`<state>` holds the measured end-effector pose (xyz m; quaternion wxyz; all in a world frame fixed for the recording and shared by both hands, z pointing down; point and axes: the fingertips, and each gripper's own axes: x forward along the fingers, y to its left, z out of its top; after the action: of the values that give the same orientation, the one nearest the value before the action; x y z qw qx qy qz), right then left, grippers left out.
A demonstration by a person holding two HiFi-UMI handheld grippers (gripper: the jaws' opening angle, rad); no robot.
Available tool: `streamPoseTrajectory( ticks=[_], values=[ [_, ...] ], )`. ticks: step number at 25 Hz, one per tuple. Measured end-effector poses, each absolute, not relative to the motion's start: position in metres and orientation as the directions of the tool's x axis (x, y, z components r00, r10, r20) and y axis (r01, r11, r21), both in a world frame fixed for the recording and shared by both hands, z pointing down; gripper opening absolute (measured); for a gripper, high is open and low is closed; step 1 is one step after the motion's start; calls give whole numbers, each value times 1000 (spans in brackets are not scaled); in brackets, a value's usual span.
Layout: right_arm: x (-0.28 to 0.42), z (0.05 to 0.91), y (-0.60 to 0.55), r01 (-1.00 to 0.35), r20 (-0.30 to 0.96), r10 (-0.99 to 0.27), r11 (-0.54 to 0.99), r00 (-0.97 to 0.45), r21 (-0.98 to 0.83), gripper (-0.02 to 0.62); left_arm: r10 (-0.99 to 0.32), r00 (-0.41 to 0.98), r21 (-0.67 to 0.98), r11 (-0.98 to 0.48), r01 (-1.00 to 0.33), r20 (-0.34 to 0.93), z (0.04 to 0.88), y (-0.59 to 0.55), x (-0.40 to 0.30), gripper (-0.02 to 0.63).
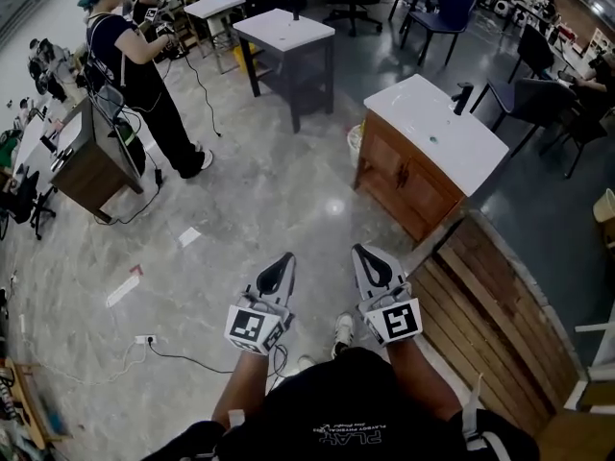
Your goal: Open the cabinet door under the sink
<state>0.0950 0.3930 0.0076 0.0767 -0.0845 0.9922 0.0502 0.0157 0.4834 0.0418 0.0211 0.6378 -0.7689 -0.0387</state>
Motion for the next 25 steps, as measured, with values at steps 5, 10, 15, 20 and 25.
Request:
streamPoseTrajectory(
  ticks=[5, 10, 15, 20, 25],
  values=[
    [84, 6, 341, -197, -162, -182, 977, -970, 82, 25, -986, -166, 87, 165, -982, -7, 42, 431, 4, 21],
    [71, 12, 300, -192, -151, -179, 978, -972, 78, 25, -987, -160, 78, 159, -984, -5, 41, 389, -8, 21],
    [59, 21, 275, -173, -124, -163, 982, -979, 71, 25, -985, -170, 78, 171, -982, 14, 43, 365, -19, 21],
    [46, 27, 256, -182, -119, -176, 982, -977, 43, 25, -985, -165, 87, 168, -982, 43, 51, 346, -32, 21],
    [21, 30, 239, -210, -125, -206, 977, -971, 26, 25, -989, -138, 100, 143, -985, 53, 60, 324, -58, 21]
  ],
)
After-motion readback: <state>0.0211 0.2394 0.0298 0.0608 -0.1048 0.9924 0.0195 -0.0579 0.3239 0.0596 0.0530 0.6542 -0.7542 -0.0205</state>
